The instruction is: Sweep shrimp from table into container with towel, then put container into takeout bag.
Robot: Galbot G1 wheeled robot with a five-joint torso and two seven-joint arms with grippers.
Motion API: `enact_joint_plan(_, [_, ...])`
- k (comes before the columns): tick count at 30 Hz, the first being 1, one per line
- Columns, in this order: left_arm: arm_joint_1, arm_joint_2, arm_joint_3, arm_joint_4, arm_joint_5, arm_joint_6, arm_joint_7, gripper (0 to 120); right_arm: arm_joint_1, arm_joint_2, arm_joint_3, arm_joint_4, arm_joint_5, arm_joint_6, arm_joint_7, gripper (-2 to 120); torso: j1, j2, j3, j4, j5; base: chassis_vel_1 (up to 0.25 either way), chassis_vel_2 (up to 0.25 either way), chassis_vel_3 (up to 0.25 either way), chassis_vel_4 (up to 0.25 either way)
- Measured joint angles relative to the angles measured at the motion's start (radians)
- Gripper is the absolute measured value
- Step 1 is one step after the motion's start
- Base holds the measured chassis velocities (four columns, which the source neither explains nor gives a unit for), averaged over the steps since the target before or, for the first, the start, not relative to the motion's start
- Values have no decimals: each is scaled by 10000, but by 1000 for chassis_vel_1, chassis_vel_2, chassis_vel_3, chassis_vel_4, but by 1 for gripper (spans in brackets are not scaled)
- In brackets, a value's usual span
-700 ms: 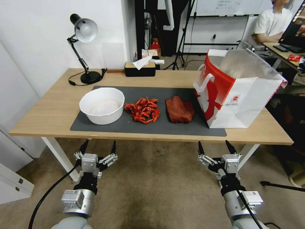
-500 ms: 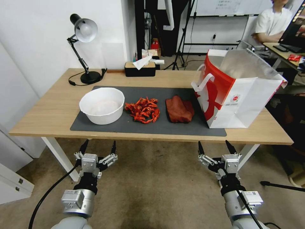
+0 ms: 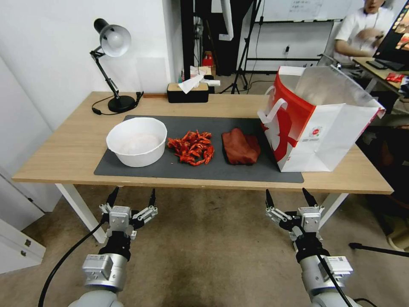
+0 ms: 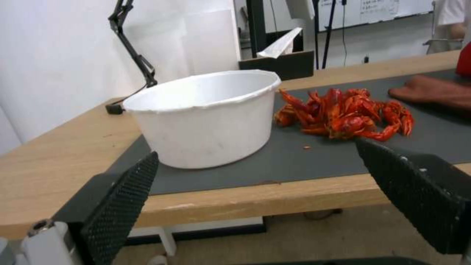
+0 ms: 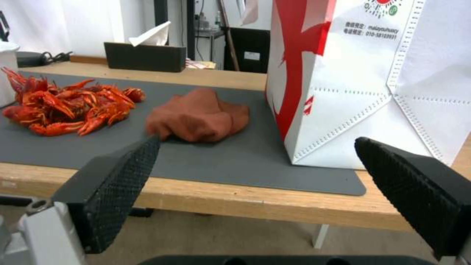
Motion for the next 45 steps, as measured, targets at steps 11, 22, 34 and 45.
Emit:
enact_joint_plan(11, [-1443, 41, -265, 183, -1490, 2607, -74, 100, 1789, 12, 106, -28, 1091, -2396, 221, 100, 0, 0, 1, 0, -1, 0, 0, 0, 0])
enact_joint_plan(22, [-1950, 356, -593, 625, -2035, 2329, 135, 100, 2111, -135, 111, -336, 1693, -2476, -24, 100, 0, -1, 1, 0, -1, 0, 0, 0, 0])
enact_joint_plan(34, [-2927, 2733, -1070, 990, -2974, 1738, 840, 100, 2116, -148, 110, -369, 1688, -2443, -62, 100, 0, 0, 1, 0, -2, 0, 0, 0, 0])
enact_joint_plan(45, [-5449, 7321, -558, 3218, -4975, 901, 3479, 100, 2162, -76, 157, -319, 1635, -2442, -82, 100, 0, -1, 1, -3, -1, 0, 0, 0, 0])
